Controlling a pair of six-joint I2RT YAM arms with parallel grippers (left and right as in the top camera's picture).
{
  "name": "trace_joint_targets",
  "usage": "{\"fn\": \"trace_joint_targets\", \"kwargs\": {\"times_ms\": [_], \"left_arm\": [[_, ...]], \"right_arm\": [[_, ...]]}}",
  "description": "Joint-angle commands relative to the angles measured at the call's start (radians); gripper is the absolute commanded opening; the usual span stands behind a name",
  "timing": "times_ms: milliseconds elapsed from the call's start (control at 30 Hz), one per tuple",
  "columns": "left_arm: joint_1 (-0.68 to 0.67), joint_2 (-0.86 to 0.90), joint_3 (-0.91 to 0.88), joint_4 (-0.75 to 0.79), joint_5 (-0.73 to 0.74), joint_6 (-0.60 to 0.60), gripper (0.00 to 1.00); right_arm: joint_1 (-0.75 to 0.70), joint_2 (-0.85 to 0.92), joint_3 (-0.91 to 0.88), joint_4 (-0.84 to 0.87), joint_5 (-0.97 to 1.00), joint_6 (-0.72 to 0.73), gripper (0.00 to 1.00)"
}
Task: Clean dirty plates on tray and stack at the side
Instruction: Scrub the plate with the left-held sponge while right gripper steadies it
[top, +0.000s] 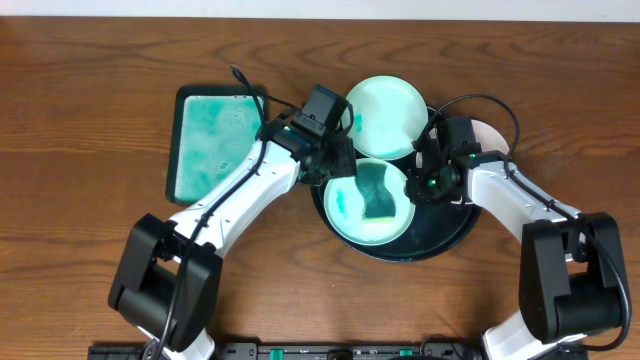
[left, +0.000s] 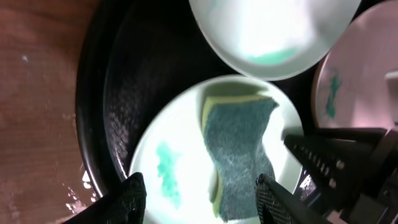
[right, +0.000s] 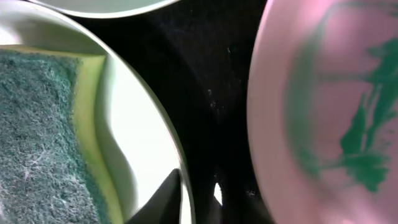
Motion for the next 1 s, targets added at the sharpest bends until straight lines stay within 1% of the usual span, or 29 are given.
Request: {"fn": "trace_joint_targets", "kwargs": {"times_ms": [0, 67, 167, 333, 367, 433, 467, 533, 567, 667, 833, 967], "left_arm": [[-0.037, 0.0, -0.002, -0.005, 0.013, 0.018, 0.57], [-0.06, 0.001, -0.002, 0.002, 0.012, 0.018, 0.57], [-0.087, 0.007, -0.002, 0.018, -0.002, 0.017, 0.57], [-0.124, 0.037, -0.002, 0.036, -0.013, -0.006, 0.57], [-0.134, 0.054, -0.002, 0.036, -0.018, -0.042, 0.57], [-0.145, 0.074, -0.002, 0.042, -0.018, -0.073, 0.57], [-0.147, 0.082, -0.002, 0.043, -0.018, -0.077, 0.57], [-0.15, 0.091, -0.002, 0.046, -0.018, -0.077, 0.57], [-0.15, 0.092, -0.002, 0.047, -0.018, -0.077, 0.57], [-0.15, 0.092, -0.002, 0.048, -0.017, -0.077, 0.57], [-0.15, 0.092, -0.002, 0.043, -0.017, -0.077, 0.53], [-0.15, 0.092, -0.002, 0.043, -0.017, -0.077, 0.54]], "right_arm": [[0.003, 0.02, 0.032, -0.005, 0.005, 0.015, 0.1], [0.003, 0.02, 0.04, -0.004, 0.005, 0.045, 0.06], [0.004, 0.02, 0.049, -0.003, 0.005, 0.089, 0.07], [0.005, 0.021, 0.049, -0.003, 0.005, 0.166, 0.06], [0.006, 0.021, 0.049, -0.003, 0.0, 0.19, 0.11], [0.007, 0.021, 0.049, 0.0, -0.004, 0.186, 0.16], [0.007, 0.021, 0.049, 0.005, -0.004, 0.169, 0.21], [0.007, 0.021, 0.049, 0.025, -0.005, 0.114, 0.27], [0.007, 0.021, 0.049, 0.04, -0.005, 0.085, 0.28], [0.007, 0.021, 0.049, 0.072, -0.005, 0.018, 0.27], [0.007, 0.021, 0.049, 0.087, -0.005, -0.084, 0.22], [0.008, 0.021, 0.048, 0.072, -0.006, -0.105, 0.22]]}}
